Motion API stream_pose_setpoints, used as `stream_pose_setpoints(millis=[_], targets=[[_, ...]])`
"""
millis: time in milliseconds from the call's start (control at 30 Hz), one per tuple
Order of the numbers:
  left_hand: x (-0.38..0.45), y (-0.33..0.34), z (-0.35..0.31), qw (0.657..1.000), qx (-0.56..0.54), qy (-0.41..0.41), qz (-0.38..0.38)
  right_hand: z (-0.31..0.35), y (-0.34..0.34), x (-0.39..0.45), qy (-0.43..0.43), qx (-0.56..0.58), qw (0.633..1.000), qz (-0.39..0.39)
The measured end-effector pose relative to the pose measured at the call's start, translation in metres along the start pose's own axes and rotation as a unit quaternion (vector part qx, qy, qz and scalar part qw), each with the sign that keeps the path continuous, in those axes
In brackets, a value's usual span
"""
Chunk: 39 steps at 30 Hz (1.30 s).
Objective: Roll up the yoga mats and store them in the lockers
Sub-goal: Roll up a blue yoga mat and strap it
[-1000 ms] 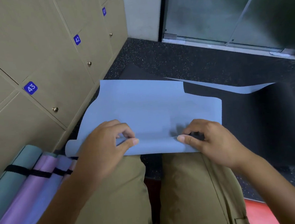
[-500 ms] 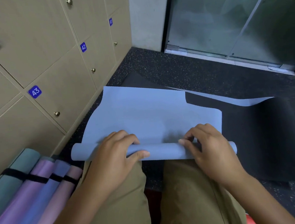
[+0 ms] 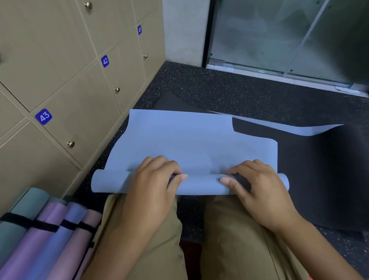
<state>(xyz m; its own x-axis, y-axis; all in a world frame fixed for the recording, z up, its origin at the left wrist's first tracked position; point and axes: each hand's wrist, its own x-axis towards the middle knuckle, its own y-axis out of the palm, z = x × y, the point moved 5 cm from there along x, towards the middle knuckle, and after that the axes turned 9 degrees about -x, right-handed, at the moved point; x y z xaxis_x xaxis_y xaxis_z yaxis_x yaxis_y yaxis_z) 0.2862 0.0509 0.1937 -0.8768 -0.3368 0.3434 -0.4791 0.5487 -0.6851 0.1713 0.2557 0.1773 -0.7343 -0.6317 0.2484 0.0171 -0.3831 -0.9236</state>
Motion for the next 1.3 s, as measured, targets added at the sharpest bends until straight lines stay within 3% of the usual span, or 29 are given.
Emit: stream_pose_setpoints(millis=[67, 233, 533, 767, 933, 1133, 1300], targets=[[-0.007, 0.002, -0.001, 0.999, 0.014, 0.037, -0.016, -0.003, 0.001, 0.006, 0.011, 0.019, 0.999, 0.028], [-0.011, 0.009, 0.011, 0.998, 0.021, 0.018, 0.054, -0.002, 0.0, 0.019, 0.039, 0.02, 0.996, 0.08], [0.016, 0.003, 0.017, 0.991, -0.058, -0.075, 0.098, 0.007, 0.0, 0.009, 0.0, -0.001, 0.997, -0.079], [0.038, 0.01, 0.024, 0.974, -0.076, -0.111, 0.181, 0.002, 0.01, 0.007, 0.002, 0.02, 0.996, -0.085], [0.042, 0.01, 0.023, 0.983, -0.112, -0.083, 0.12, -0.004, 0.011, 0.025, 0.024, 0.027, 0.999, -0.034], [0.027, 0.013, 0.014, 1.0, -0.014, 0.009, 0.004, -0.009, 0.012, 0.045, 0.056, 0.049, 0.994, 0.075], [0.028, 0.017, 0.02, 1.0, 0.002, 0.01, 0.018, -0.012, 0.014, 0.058, 0.078, 0.071, 0.987, 0.122]])
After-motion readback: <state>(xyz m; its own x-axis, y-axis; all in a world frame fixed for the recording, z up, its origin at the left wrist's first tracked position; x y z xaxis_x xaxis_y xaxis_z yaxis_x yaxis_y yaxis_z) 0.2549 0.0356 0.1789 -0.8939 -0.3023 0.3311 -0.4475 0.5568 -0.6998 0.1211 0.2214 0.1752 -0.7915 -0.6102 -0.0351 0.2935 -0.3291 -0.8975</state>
